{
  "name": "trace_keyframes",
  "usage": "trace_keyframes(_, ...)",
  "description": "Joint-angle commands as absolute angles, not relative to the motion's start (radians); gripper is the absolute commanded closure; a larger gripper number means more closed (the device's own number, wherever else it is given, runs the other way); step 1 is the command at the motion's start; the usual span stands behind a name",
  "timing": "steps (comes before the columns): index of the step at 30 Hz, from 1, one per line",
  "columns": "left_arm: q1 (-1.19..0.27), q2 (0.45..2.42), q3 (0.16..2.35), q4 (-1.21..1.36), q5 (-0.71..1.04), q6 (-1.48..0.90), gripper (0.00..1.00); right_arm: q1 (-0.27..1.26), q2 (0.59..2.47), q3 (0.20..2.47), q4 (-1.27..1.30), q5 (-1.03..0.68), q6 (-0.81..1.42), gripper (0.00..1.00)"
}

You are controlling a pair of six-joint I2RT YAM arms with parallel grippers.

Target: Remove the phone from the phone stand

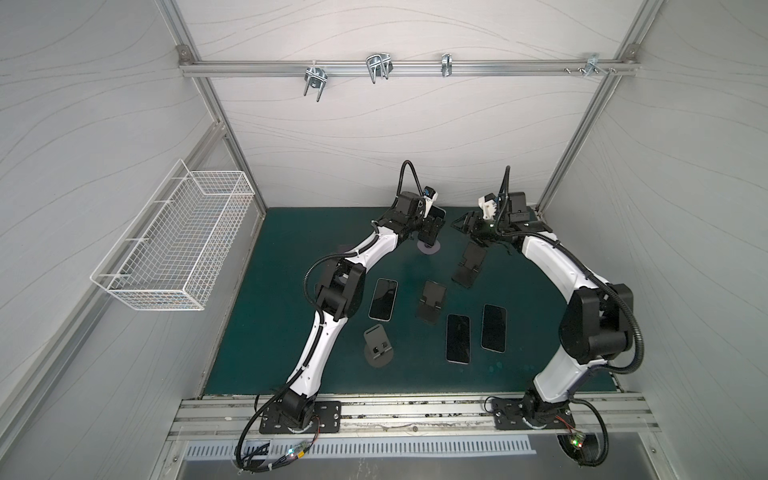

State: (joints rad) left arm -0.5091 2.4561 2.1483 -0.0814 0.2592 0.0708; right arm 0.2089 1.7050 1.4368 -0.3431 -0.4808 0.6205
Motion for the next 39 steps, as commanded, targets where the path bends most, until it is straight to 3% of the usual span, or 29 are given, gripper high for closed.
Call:
trace_keyframes(1,-0.505,2.488,2.207,-0.01,0.271,0.065,0.08,0.203,1.712,1.434,-0.32,-0.5,0.632,0.36)
trace_keyframes(39,-0.507,2.516,2.242,0.009,0.279,0.006,0.19,0.133,1.733,1.398,-0.277,-0.561,0.729,0.36)
